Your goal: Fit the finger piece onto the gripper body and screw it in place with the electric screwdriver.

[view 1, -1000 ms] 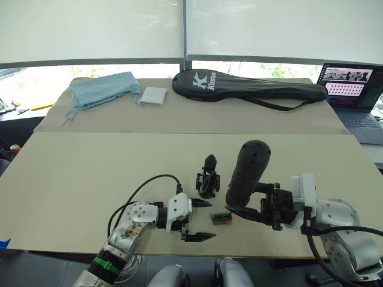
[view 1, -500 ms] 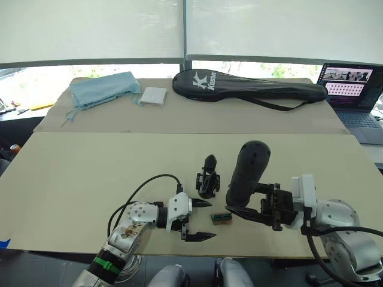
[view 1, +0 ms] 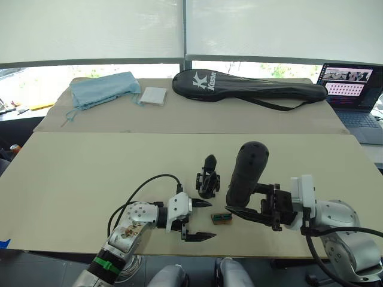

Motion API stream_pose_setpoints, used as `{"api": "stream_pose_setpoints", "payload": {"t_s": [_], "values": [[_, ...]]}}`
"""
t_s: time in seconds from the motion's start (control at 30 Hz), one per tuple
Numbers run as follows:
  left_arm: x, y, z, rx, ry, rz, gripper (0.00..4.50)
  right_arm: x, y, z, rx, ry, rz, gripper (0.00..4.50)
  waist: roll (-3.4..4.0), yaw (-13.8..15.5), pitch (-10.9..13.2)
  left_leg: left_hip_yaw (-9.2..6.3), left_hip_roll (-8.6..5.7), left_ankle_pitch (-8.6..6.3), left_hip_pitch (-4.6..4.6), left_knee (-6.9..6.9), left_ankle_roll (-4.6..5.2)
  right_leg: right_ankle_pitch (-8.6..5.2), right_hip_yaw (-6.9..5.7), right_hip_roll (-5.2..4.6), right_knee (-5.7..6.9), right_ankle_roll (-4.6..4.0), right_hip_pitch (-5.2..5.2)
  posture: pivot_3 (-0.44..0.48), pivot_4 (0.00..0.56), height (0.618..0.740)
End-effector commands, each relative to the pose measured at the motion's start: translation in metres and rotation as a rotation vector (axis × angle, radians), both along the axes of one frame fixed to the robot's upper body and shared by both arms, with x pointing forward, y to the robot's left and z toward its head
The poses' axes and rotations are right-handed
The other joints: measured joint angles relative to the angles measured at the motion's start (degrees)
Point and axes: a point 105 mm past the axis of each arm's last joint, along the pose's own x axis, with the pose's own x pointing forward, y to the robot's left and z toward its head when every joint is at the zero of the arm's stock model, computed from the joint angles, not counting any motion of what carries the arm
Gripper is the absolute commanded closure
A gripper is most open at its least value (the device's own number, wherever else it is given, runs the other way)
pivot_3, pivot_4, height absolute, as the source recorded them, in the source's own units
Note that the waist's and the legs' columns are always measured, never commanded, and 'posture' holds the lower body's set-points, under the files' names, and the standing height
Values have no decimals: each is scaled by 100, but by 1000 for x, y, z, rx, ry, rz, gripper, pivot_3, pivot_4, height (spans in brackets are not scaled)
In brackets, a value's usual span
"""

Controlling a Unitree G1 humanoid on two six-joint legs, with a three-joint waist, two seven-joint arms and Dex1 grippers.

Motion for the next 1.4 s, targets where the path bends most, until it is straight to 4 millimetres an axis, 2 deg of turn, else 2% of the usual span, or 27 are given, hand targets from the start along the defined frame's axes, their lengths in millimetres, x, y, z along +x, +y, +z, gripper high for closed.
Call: {"api": "stream_pose_setpoints", "payload": {"t_s": [0.03,1.4], "values": [[-6,-1,-15,34,68,-2,0,-3,0,12,24,-74,4,2599,0,0,0,0,0,0,0,0,0,0,0,0,0,0,0,0,150,740],[-6,-2,-17,34,69,-3,0,-1,-3,16,30,-53,-4,2599,0,3,0,0,0,0,0,0,0,0,1,0,0,0,0,0,150,740]]}}
